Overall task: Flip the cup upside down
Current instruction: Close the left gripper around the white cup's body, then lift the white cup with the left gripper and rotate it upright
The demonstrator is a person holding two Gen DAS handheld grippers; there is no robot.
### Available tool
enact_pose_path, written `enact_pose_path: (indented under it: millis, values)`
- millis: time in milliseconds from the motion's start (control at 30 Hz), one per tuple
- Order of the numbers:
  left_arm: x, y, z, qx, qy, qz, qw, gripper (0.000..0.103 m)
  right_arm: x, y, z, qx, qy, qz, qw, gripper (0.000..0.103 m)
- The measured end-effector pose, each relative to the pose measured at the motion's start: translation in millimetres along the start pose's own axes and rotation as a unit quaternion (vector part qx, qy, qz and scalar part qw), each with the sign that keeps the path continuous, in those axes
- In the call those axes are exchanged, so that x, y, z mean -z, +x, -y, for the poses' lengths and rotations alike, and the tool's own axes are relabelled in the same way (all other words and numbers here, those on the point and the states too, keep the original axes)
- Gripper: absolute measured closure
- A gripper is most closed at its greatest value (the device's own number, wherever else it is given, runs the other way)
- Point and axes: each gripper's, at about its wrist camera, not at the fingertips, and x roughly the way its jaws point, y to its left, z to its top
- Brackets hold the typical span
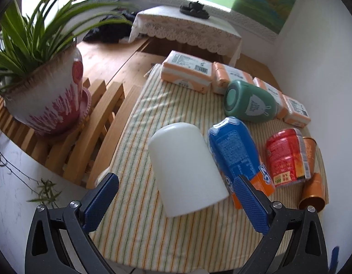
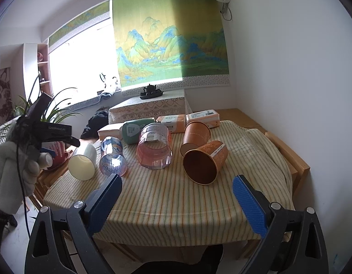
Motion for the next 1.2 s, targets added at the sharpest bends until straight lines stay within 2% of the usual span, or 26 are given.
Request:
enact_pose_path:
  millis: [100, 233, 400, 567, 600, 700, 1000, 1200]
  values:
    - [-6.6, 16.2, -4.6, 0.003, -0.017, -0.023, 0.9996, 0.006, 0.6, 0.7, 5.9, 0.003, 0.005, -0.002, 1.0, 0.007]
    - [-9.3, 33.7, -6.7, 0.004, -0.024, -0.043, 0.9988, 0.006, 1.9, 0.4, 18.1, 0.008, 0.022, -0.005, 1.0, 0.007]
    - [-11.7, 47.4, -2.8, 0.03, -0.031, -0.071, 0.9966, 0.006, 2.8, -0.3, 27.0, 0.011, 0.037, -0.003, 0.999, 0.007]
    - [-12.6, 64.4, -6.7, 0.065, -0.06, -0.1, 0.991, 0.006, 6.1, -0.8, 27.7, 0.014, 0.039, -0.003, 0.999, 0.007]
    - [-12.6, 65.9, -4.7, 0.065, -0.057, -0.101, 0.9912, 0.006, 6.0, -0.3, 27.9, 0.014, 0.039, -0.003, 0.999, 0.007]
    - [-11.7, 66.8, 0.9, 0.073, -0.049, -0.104, 0.9908, 0.023, 5.6, -1.7, 30.5, 0.013, 0.043, -0.006, 0.999, 0.007]
    - [0.3, 39.9, -5.3, 0.057, -0.029, -0.072, 0.9954, 0.024, 5.7, -9.2, 35.0, 0.019, 0.05, 0.002, 0.999, 0.007]
    - [33.6, 4.3, -12.5, 0.061, -0.012, -0.049, 0.9969, 0.024, 8.6, -6.0, 34.7, 0.014, 0.051, -0.003, 0.999, 0.007]
